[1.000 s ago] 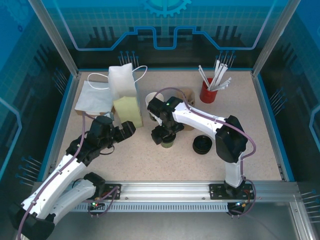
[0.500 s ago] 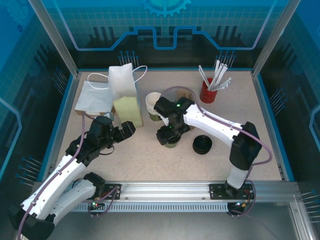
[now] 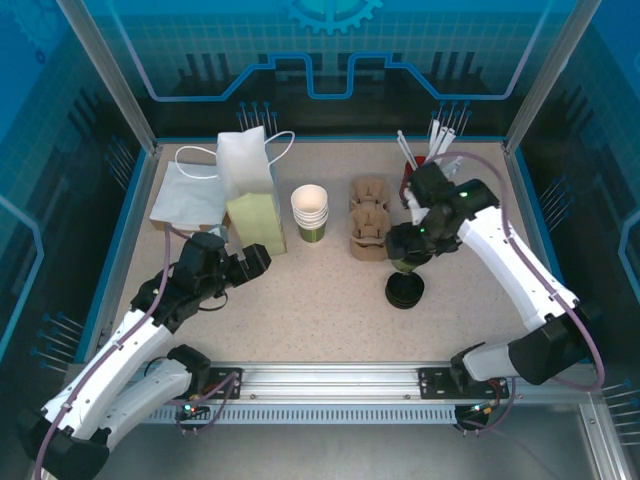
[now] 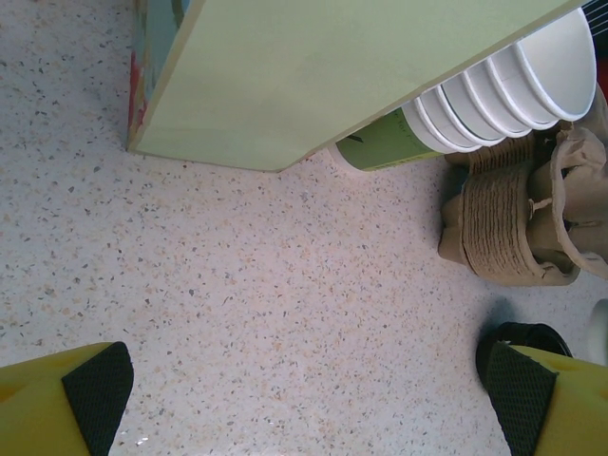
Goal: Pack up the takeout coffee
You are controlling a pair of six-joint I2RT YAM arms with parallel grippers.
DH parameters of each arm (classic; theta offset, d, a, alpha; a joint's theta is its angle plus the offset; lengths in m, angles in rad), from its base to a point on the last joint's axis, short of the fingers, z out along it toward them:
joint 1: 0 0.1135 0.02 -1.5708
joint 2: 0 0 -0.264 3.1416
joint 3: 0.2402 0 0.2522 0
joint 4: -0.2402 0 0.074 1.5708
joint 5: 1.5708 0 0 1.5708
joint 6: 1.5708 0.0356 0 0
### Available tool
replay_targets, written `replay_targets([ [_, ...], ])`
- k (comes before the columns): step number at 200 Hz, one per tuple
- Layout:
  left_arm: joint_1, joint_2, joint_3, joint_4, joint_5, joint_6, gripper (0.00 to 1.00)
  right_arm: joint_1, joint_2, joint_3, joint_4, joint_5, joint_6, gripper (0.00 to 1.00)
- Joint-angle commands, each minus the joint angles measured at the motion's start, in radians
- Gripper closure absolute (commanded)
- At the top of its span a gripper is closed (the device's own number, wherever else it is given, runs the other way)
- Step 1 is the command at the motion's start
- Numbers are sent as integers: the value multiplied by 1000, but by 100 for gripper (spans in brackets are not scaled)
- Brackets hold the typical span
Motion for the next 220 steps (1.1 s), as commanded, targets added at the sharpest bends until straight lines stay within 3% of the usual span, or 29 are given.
replay_targets([
  [1,11,-10,35,-28,-10,15,1,-104,-3,22,-49,-12,-85,12],
  [38,12,-11,39,-34,-8,13,1,-259,63,62,-5,-26,-152,12],
  [90,11,-8,43,-33,-11,13,1,-376,226,127,65,-27,-191,12],
  [145,12,15,45,-18,2,16,1,-448,388,191,118,-54,-208,12],
  [220,12,36,53,-14,14,20,1,-472,531,244,141,-73,-215,11],
])
